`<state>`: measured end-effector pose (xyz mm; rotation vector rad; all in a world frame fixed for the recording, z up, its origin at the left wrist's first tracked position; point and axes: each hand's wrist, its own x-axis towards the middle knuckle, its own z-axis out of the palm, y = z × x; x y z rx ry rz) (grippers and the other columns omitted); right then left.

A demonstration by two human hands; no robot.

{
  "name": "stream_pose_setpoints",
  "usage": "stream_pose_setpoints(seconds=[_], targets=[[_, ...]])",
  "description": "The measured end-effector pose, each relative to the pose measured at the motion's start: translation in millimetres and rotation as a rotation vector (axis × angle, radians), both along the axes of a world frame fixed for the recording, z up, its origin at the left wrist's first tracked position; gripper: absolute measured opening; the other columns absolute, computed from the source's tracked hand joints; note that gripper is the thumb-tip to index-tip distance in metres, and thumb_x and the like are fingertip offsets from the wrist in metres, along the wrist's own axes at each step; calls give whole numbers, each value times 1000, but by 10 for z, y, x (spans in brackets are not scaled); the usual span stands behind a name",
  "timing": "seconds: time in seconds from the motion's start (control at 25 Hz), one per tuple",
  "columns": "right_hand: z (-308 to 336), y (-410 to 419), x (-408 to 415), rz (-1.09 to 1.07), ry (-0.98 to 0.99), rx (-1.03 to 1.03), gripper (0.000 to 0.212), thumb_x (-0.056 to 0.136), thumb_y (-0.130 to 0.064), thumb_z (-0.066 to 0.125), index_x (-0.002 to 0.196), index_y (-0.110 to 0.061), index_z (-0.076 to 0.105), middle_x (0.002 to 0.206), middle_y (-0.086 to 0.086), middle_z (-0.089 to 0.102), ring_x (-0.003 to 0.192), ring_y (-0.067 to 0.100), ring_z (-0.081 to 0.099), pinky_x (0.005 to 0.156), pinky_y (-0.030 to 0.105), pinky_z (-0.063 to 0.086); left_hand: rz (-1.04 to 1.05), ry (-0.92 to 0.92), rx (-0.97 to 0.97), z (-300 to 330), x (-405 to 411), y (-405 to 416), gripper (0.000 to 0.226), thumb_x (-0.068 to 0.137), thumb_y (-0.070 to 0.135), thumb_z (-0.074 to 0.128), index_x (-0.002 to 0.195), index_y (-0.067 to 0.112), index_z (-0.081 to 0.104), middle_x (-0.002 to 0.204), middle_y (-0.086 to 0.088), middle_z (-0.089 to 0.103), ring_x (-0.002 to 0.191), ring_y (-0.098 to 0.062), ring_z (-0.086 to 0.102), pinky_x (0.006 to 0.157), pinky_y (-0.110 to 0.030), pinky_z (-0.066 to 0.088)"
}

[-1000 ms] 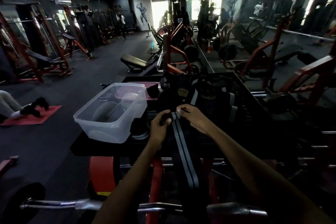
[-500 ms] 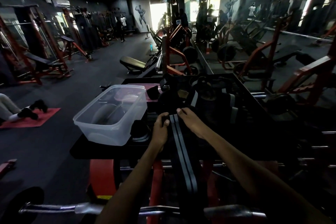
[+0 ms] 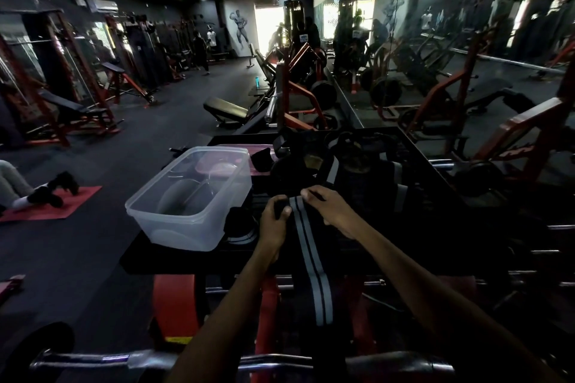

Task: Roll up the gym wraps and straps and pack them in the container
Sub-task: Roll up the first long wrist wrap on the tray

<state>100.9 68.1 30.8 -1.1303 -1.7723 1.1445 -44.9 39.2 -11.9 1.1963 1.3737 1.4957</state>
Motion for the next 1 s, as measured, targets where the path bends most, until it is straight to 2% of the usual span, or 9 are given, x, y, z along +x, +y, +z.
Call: stream_pose_setpoints(seconds=[0.08,0.16,0.24,0.4,0.48,0.56,0.68,0.88,1.0], targets=[[-16,11,25,-19,10,9,22,93,-19,57,110,-6,64,99,-4,58,76,0,52,52,3,39,-23,-34,-14,25,15,-21,23,94,10,52,117,12,52,116,-6,56,109,-20,54,94,-35,47],[-32,13,21,-60,61,49,19,88,-8,62,107,-4,65,101,-1,60,85,6,55,59,-1,40,-27,-80,-62,27,25,-25,28,95,21,52,121,11,52,118,-8,58,109,-19,56,90,-30,49],[-22,-15,4,-69,98,74,20,85,-3,64,105,-4,65,103,-1,60,98,10,55,69,-2,41,-33,-105,-63,17,20,-22,28,96,22,50,120,8,52,118,-12,60,108,-22,58,88,-29,49],[18,-78,28,-22,80,-5,23,92,-24,58,111,-12,63,99,-10,58,85,1,54,63,10,41,-8,-24,0,4,-6,-14,26,95,6,47,120,9,52,117,-9,57,111,-22,54,92,-31,45],[10,-61,48,-39,49,-47,25,93,-29,56,113,-15,62,97,-7,58,78,5,53,58,18,41,-11,-8,20,19,-6,-15,27,94,4,47,119,13,51,118,-7,55,112,-21,53,92,-29,45],[-10,-44,53,-60,55,-37,24,92,-18,59,115,-11,62,97,-5,58,81,6,52,59,13,39,-34,-21,16,22,5,-23,26,95,10,49,121,14,51,119,-5,55,113,-20,52,89,-25,46],[-58,-47,44,-77,51,-11,27,87,-3,61,114,-8,61,101,-4,57,78,-3,50,58,4,38,-22,-16,-21,22,10,-21,28,96,19,50,122,11,53,119,-6,56,114,-21,53,88,-23,45],[-118,-43,61,-37,69,-42,25,94,-23,55,117,-14,61,92,-13,56,70,-4,47,47,6,38,25,30,28,32,-2,-24,30,91,1,53,120,8,55,117,-4,56,116,-21,52,97,-32,44],[-134,5,74,-69,83,-24,24,94,-13,55,116,-10,60,90,-12,56,72,-5,47,52,4,39,-13,-2,6,30,19,-20,31,91,8,56,122,12,55,121,-4,56,116,-19,52,96,-31,44]])
